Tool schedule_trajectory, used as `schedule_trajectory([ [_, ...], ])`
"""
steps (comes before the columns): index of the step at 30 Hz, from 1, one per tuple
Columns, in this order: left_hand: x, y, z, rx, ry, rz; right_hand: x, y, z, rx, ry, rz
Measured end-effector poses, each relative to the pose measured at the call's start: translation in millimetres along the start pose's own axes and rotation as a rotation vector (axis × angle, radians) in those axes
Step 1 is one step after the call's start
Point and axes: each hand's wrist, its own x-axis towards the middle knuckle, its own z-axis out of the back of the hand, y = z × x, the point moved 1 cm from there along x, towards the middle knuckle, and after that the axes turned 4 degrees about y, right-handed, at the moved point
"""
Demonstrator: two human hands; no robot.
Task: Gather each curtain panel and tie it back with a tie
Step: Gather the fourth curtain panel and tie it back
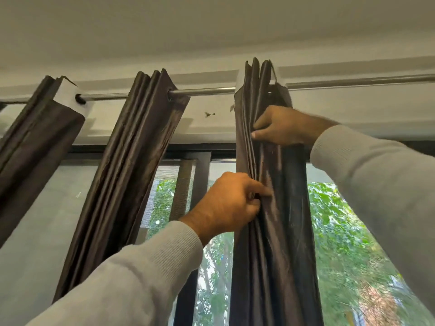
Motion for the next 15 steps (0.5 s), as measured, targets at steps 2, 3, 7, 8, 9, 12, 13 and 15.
schedule_trajectory([
  [2,3,-7,-1,-0.002,0.016,0.020,-10,-5,5,0.125,0.046,-0.017],
  [3,3,-9,-1,-0.007,-0.008,0.028,-15,-9,8,0.179,-0.002,-0.032],
  [7,1,-9,-5,-0.055,-0.165,0.068,-29,-39,16,-0.085,-0.525,-0.319],
  [8,0,-10,-6,-0.049,-0.201,0.082,-33,-46,16,-0.115,-0.529,-0.436],
  [9,-2,-11,-6,-0.017,-0.226,0.104,-36,-53,14,-0.109,-0.475,-0.516],
  [12,-8,-19,-5,0.066,-0.274,0.184,-38,-57,4,-0.026,-0.312,-0.570],
  [13,-10,-19,-5,0.068,-0.284,0.205,-37,-53,0,-0.003,-0.295,-0.555],
  [15,-14,-21,-5,0.063,-0.289,0.258,-32,-38,-7,0.081,-0.271,-0.513],
])
